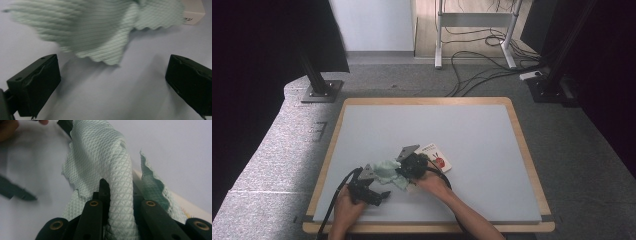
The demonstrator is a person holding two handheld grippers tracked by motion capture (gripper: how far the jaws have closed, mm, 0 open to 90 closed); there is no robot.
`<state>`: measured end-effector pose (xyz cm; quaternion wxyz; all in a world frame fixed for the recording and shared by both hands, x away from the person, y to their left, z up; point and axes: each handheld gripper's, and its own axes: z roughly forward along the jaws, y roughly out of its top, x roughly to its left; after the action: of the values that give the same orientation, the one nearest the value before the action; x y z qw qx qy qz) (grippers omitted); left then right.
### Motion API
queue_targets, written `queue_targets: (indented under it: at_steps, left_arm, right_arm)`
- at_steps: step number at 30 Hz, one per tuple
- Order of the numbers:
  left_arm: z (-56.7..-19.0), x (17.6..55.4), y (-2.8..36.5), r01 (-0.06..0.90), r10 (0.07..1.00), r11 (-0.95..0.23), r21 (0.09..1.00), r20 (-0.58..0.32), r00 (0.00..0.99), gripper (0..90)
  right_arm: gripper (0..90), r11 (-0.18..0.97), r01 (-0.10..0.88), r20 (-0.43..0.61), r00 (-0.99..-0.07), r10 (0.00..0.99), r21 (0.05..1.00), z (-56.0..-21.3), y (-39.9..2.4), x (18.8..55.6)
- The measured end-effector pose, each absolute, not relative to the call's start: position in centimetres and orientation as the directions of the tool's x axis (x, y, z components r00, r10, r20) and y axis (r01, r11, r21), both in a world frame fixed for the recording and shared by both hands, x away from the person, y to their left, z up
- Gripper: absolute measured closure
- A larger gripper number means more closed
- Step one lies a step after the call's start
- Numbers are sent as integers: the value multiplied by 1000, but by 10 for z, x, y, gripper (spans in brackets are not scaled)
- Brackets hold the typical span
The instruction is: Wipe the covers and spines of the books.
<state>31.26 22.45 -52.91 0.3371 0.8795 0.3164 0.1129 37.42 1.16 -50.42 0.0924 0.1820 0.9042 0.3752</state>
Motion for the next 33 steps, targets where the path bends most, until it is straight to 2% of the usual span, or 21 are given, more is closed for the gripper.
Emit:
queue_targets:
  at_steps: [6, 12, 19, 33]
  left_arm:
    - [-529, 313, 225, 480, 633, -574, 664, -13, 774, 0]
    - [-529, 313, 224, 480, 633, -573, 664, -13, 774, 0]
    - [-529, 313, 224, 481, 634, -572, 665, -14, 774, 0]
    - [-529, 313, 224, 481, 633, -573, 664, -14, 774, 0]
  right_arm:
    - [778, 652, 269, -46, -905, 424, 709, -504, 23, 390]
    - [778, 645, 293, -55, -885, 463, 706, -504, 15, 403]
    - [778, 603, 373, -44, -826, 562, 705, -506, -23, 426]
    - [779, 548, 453, -56, -733, 678, 703, -509, -83, 452]
